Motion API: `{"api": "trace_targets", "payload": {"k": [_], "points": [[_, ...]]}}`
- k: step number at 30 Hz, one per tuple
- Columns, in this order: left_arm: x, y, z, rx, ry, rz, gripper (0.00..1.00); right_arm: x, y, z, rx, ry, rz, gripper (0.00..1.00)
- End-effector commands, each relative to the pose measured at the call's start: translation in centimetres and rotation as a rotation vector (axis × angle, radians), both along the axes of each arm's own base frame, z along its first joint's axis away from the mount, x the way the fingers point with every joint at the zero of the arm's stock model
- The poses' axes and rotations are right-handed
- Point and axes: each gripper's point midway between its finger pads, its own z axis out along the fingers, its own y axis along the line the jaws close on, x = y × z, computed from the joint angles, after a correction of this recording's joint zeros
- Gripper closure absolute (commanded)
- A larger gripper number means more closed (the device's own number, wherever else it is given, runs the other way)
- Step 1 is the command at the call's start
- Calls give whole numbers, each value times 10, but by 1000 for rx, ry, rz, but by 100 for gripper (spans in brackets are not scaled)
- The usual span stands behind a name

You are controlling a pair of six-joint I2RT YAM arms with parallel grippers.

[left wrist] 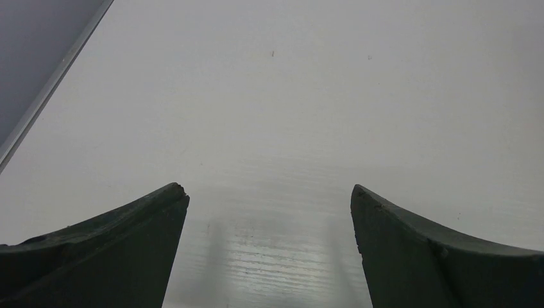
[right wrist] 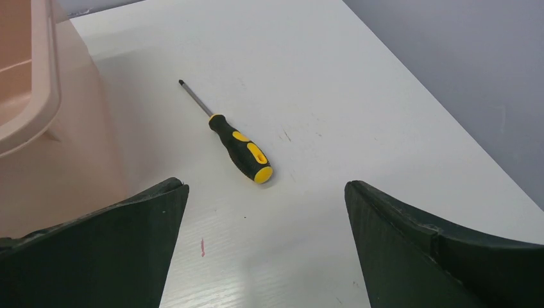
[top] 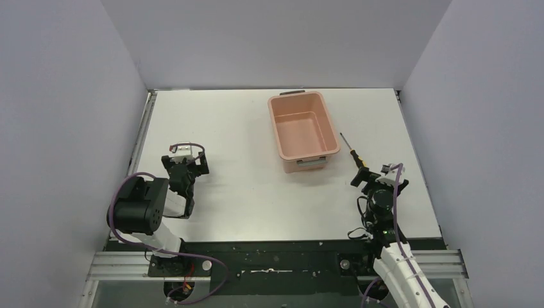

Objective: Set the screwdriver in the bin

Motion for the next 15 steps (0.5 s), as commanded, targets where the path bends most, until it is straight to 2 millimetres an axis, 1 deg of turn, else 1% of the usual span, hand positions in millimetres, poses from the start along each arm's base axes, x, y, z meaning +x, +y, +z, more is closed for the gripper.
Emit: {"api": "trace_targets", "payload": {"k": [1,3,4,5,6,7,10,12,14,15], "points": [[6,-1,14,-1,-48,-12,3,11,-4,39,19,-100,-35,0],[6,-1,14,-1,-48,-13,3,20,-3,57,1,-83,-32,0],[5,-1,13,0,-46,-14,3,27,-2,59,-20,-29,-25,0],[5,-1,14,-1,-47,-13,3,35,-1,65,-40,14,-16,0],[6,-1,14,0,-48,-13,3,46,1,73,-59,61,0,0],[5,-1,14,0,-48,-13,3,59,1,98,-67,73,5,0],[6,-1,14,-1,-47,-13,3,89,-1,119,-78,224,30,0],[5,-1,14,-1,-47,-13,3,110,1,136,-65,285,101,0],[6,-1,13,-1,-46,-14,3,130,6,143,-41,359,178,0],[6,-1,14,0,-47,-13,3,137,0,142,-23,408,191,0]]}}
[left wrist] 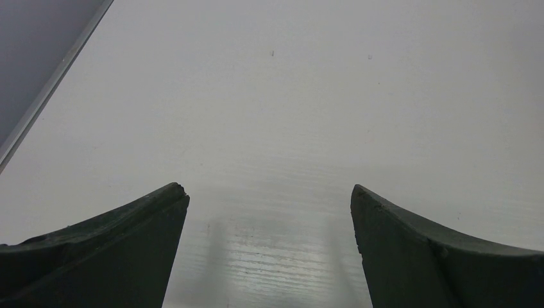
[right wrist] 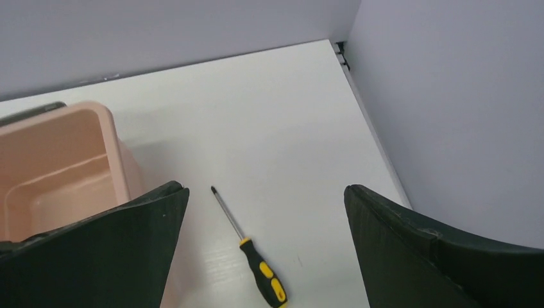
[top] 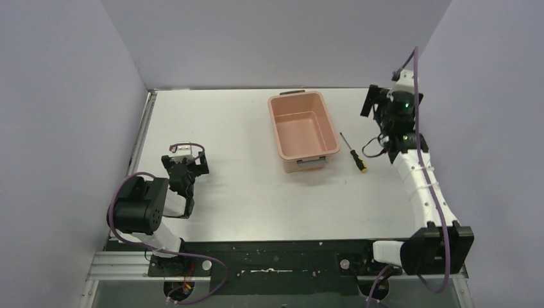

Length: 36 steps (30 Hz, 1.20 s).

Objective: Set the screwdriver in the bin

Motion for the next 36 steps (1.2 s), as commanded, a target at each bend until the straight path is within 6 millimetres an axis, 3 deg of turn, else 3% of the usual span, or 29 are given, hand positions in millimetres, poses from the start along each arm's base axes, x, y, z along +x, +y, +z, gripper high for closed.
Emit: {"api": "trace_targets", "payload": {"k": [1,4,8,13,18,21,23,24,28,33,36], "points": [[6,-1,14,0,-48,-13,3,18,2,-18,45,288,154,0],[6,-1,14,-1,-48,-12,3,37,5,-33,68,424,238,0],[6,-1,14,-1,-47,-12,3,48,12,-86,96,620,322,7],[5,-1,14,0,-47,-12,3,40,12,-173,108,821,337,13],[5,-1,14,0,-48,-13,3,31,7,-228,62,892,300,19],[5,-1,14,-1,-48,-12,3,25,3,-255,26,957,286,29],[5,-1,13,0,-46,-12,3,20,3,-268,14,1000,283,43],[5,-1,14,-1,-47,-13,3,16,3,-272,11,1019,278,56],[5,-1,14,-1,-48,-13,3,14,3,-263,9,1019,269,100],[5,-1,13,0,-47,-13,3,36,4,-195,29,908,228,100],[6,-1,14,-1,-48,-13,3,36,-5,-154,47,898,109,100]]}}
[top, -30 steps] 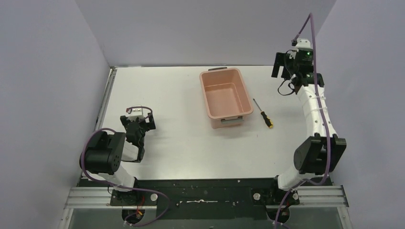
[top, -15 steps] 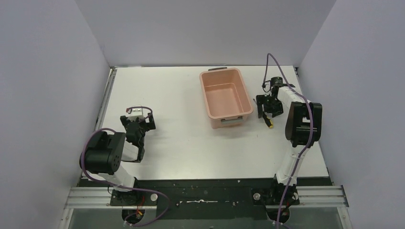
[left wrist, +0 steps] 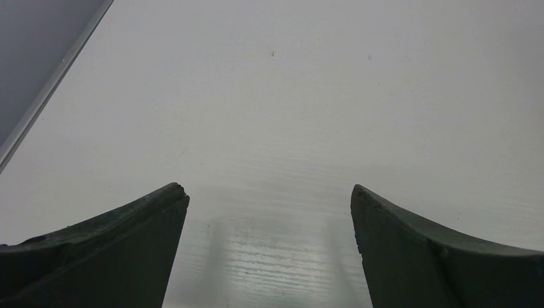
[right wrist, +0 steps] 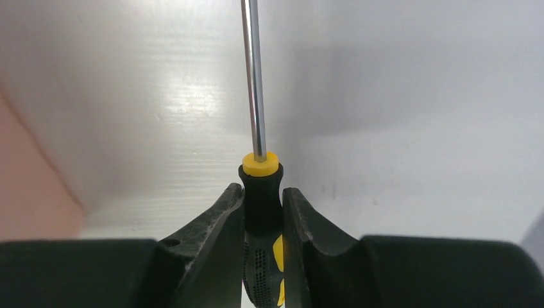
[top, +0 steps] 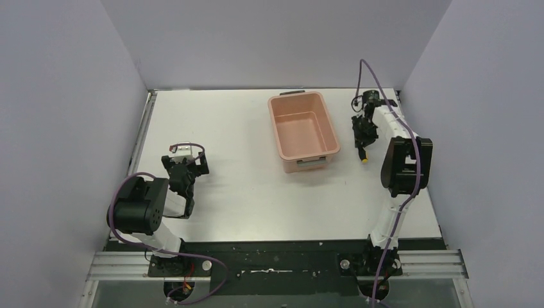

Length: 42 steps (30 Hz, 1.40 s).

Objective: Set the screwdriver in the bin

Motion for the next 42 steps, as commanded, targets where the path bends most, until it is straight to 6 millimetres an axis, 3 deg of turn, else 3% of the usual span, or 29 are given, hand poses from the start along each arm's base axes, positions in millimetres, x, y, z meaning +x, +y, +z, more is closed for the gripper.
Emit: {"api": "trace_targets", "payload": {"k": [1,4,7,9,14,16,18,23,26,31,37,41,42], "points": [[6,-1,14,-1,-48,-12,3,18,-16,96,-76,-123,-172,100],[6,-1,14,-1,-48,-13,3,15,-10,124,-72,-112,-249,100],[6,-1,14,-1,-47,-12,3,18,18,150,-55,-159,-262,100],[5,-1,13,0,-47,-12,3,24,52,165,7,-208,-232,100],[6,-1,14,-1,-47,-12,3,33,172,191,197,-327,-31,100],[6,-1,14,0,-48,-12,3,35,201,197,239,-367,13,100],[6,-1,14,0,-48,-11,3,36,215,196,245,-381,29,100],[6,-1,14,-1,-48,-12,3,32,233,168,227,-362,48,100],[6,-1,14,-1,-48,-12,3,23,245,134,228,-334,63,100],[5,-1,13,-1,-46,-11,3,17,240,70,182,-280,37,100],[5,-1,14,-1,-47,-12,3,15,230,18,105,-225,16,100],[6,-1,14,-1,-49,-12,3,13,226,0,89,-214,5,86],[6,-1,14,0,-48,-12,3,13,225,-1,86,-212,4,78]]}}
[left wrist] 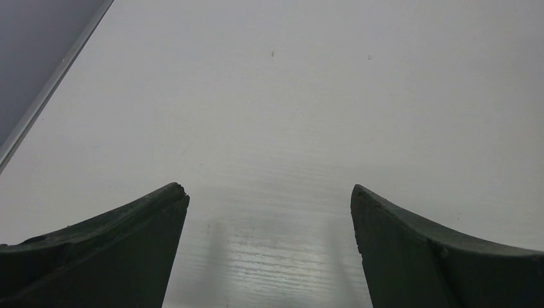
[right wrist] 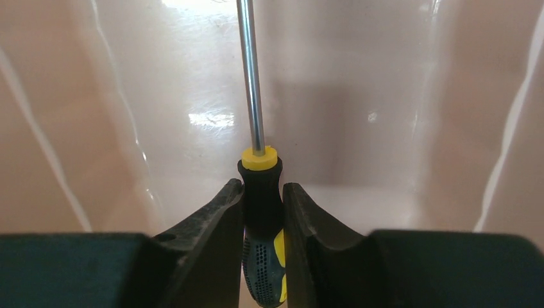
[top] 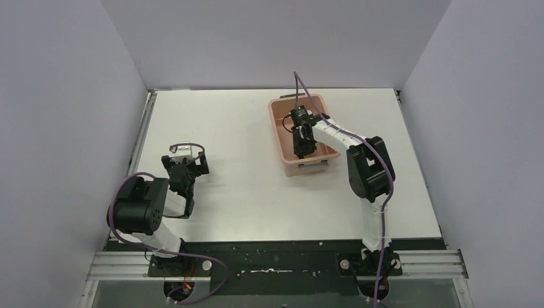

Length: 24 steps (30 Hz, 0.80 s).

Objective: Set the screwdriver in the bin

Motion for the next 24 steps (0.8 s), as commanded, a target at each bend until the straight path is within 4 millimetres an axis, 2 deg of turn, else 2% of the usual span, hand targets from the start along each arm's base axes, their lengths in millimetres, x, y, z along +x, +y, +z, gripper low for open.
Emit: {"api": "trace_targets", "payload": {"k": [1,5,9,13,15,16,17,21,24], "points": [[5,-1,14,-1,-47,-12,3,18,1,1,-2,-86,-37,73],[5,-1,14,0,-47,-13,3,21,2,13,2,-101,-34,60],[5,-1,14,-1,-47,-13,3,26,4,51,16,-160,-26,46],[5,-1,13,0,-47,-13,3,30,9,106,53,-267,-13,30],[6,-1,14,-1,-47,-12,3,31,9,138,66,-335,-11,16],[5,-1,14,0,-48,-12,3,31,9,153,72,-363,-7,4],[6,-1,14,0,-47,-12,3,31,8,169,82,-396,-5,1],[5,-1,14,-1,-48,-12,3,25,-4,234,104,-549,-6,0],[6,-1,14,0,-47,-13,3,16,-30,278,80,-698,-40,0]]}}
